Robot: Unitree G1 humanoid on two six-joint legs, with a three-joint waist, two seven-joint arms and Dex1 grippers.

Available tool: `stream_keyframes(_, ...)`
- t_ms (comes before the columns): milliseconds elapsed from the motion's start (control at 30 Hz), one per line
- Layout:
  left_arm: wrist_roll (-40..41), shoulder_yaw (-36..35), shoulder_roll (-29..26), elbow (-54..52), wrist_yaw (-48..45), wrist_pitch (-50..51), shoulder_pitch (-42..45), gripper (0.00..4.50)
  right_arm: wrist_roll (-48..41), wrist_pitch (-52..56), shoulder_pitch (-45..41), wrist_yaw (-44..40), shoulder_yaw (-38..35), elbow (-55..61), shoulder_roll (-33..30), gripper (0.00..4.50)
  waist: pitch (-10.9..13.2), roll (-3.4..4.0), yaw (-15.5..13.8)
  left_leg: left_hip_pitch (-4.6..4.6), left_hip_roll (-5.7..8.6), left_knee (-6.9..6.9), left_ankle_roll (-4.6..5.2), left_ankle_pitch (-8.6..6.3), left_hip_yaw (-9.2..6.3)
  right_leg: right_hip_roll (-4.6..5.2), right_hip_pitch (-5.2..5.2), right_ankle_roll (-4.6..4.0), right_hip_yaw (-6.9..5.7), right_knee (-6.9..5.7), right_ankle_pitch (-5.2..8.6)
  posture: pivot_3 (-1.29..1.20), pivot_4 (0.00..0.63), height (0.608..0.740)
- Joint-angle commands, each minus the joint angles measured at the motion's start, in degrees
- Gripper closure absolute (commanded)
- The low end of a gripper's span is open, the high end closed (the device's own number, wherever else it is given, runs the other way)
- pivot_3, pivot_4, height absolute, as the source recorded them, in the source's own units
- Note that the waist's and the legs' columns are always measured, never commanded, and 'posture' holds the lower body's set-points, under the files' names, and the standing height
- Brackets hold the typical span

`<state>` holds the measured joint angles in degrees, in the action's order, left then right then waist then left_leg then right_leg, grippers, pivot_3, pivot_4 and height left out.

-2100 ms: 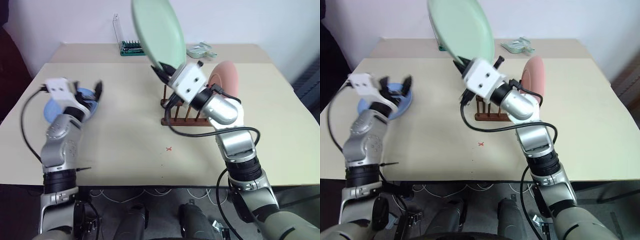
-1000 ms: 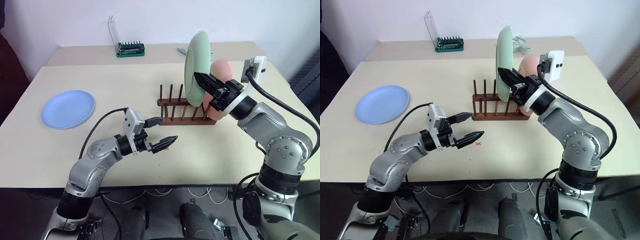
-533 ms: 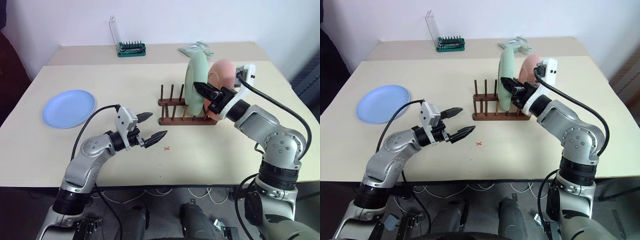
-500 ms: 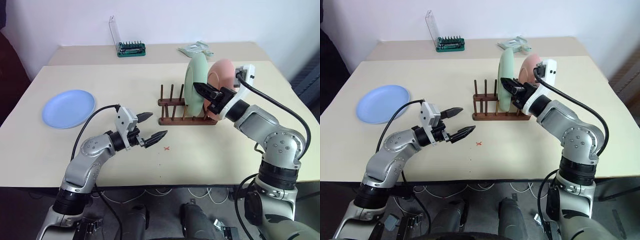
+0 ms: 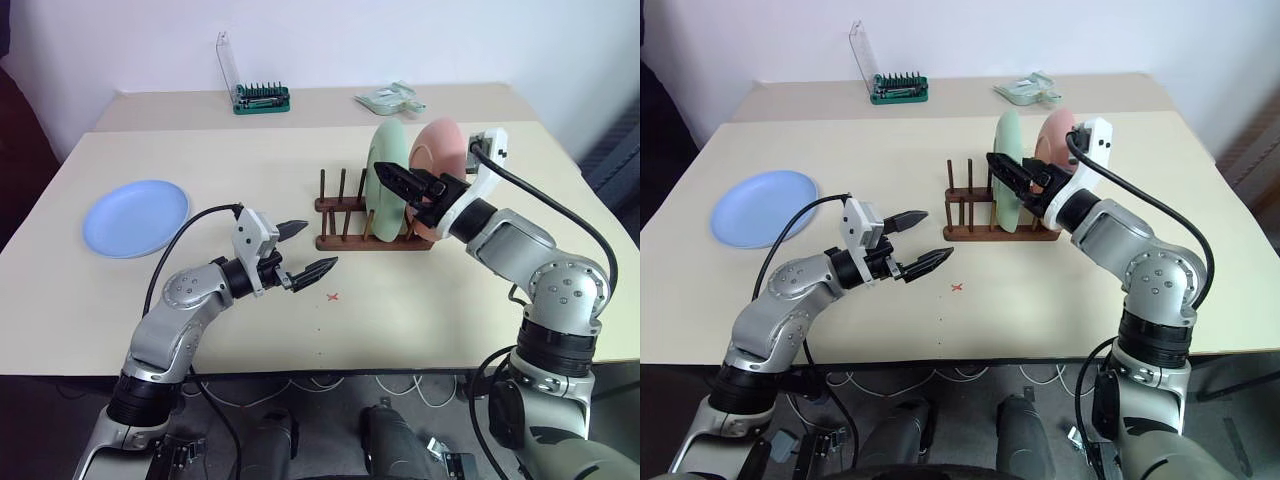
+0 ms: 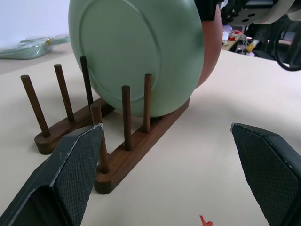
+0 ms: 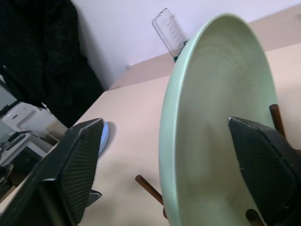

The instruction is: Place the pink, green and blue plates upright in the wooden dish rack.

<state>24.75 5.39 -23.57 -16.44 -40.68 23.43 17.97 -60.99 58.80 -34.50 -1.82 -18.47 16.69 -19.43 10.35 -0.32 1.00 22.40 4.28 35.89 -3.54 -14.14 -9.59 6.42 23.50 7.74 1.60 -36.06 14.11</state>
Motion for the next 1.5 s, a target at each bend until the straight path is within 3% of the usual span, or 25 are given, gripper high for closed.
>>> stream_keyframes(33, 0.0, -0.8, -0.1, -0.9, -0.6, -1.5, -0.1, 0.00, -1.4, 0.2, -1.9, 1.0, -0.3, 4.8, -2.4, 0.45, 0.0, 0.00, 0.0, 0.00, 0.00, 0.00, 0.00, 0.00, 0.00, 0.00, 0.00, 0.00, 0.00, 0.00, 0.00, 0.00, 0.150, 0.740)
stream_keyframes(333, 1.7, -2.5, 1.3, 1.7, -1.6, -3.2, -0.3, 0.00, -3.9, 0.6, -4.7, 3.1, -0.4, 9.5, -7.3, 0.45, 0.0, 0.01, -0.1, 0.01, 0.00, 0.00, 0.01, 0.00, 0.00, 0.00, 0.00, 0.00, 0.00, 0.03, 0.00, 0.00, 0.150, 0.740)
stream_keyframes(467, 5.8, -7.5, 3.0, 2.7, 0.9, -0.9, 1.2, 0.00, 4.5, -3.9, -7.3, -3.1, 4.3, 11.9, -13.7, 0.45, 0.0, 0.01, -0.1, 0.02, -0.01, 0.00, 0.01, 0.00, 0.00, 0.00, 0.00, 0.00, -0.02, 0.04, 0.01, 0.00, 0.150, 0.740)
stream_keyframes(667, 3.7, -23.1, 5.9, 12.8, 23.5, -0.6, 8.2, 0.00, 33.5, -19.3, -10.2, -18.3, 30.5, 14.9, -26.4, 0.45, 0.0, -0.08, 0.7, 0.01, -0.07, 0.01, 0.00, -0.01, 0.01, -0.05, 0.03, 0.17, -0.06, 0.05, 0.10, 0.00, 0.150, 0.740)
stream_keyframes(833, -3.8, -34.4, 1.5, 24.0, 47.1, 0.8, 15.9, 0.00, 43.5, -27.3, -11.8, -22.3, 37.5, 8.4, -20.9, 0.45, 0.2, -0.36, 0.8, 0.03, -0.01, 0.06, -0.03, 0.01, -0.03, 0.00, 0.01, 0.19, -0.07, 0.03, 0.10, 0.00, 0.150, 0.740)
stream_keyframes(900, -5.9, -36.5, -1.2, 27.2, 51.7, 1.5, 17.2, 0.00, 45.4, -28.6, -12.0, -23.7, 37.8, 6.8, -19.0, 0.45, 0.2, -0.48, 0.9, 0.03, -0.01, 0.03, -0.03, 0.01, -0.04, 0.00, 0.04, 0.18, -0.07, 0.04, 0.09, 0.00, 0.150, 0.740)
stream_keyframes(1067, -6.4, -37.2, -9.1, 35.4, 51.6, 12.0, 18.5, 0.00, 47.3, -30.0, -11.5, -26.5, 36.4, 4.9, -15.6, 0.45, 0.2, -0.51, 0.2, 0.04, 0.04, 0.00, -0.05, 0.02, -0.06, 0.02, 0.06, 0.17, -0.07, 0.04, 0.08, 0.00, 0.150, 0.740)
stream_keyframes(1467, -4.8, -38.0, -12.1, 52.4, 45.1, 17.3, 22.1, 0.00, 51.3, -27.9, -7.4, -27.7, 33.5, 7.5, -13.5, 0.45, 0.1, -0.69, 0.0, 0.04, 0.06, 0.00, -0.10, 0.04, -0.14, 0.02, 0.09, 0.14, -0.12, -0.04, 0.06, 0.00, 0.150, 0.740)
stream_keyframes(1500, -4.7, -38.1, -12.2, 53.8, 44.6, 16.7, 22.6, 0.25, 51.5, -27.7, -7.1, -27.8, 33.3, 7.7, -13.4, 0.42, 0.1, -0.69, 0.1, 0.04, 0.05, 0.00, -0.10, 0.05, -0.13, 0.02, 0.11, 0.14, -0.12, -0.05, 0.06, 0.00, 0.150, 0.740)
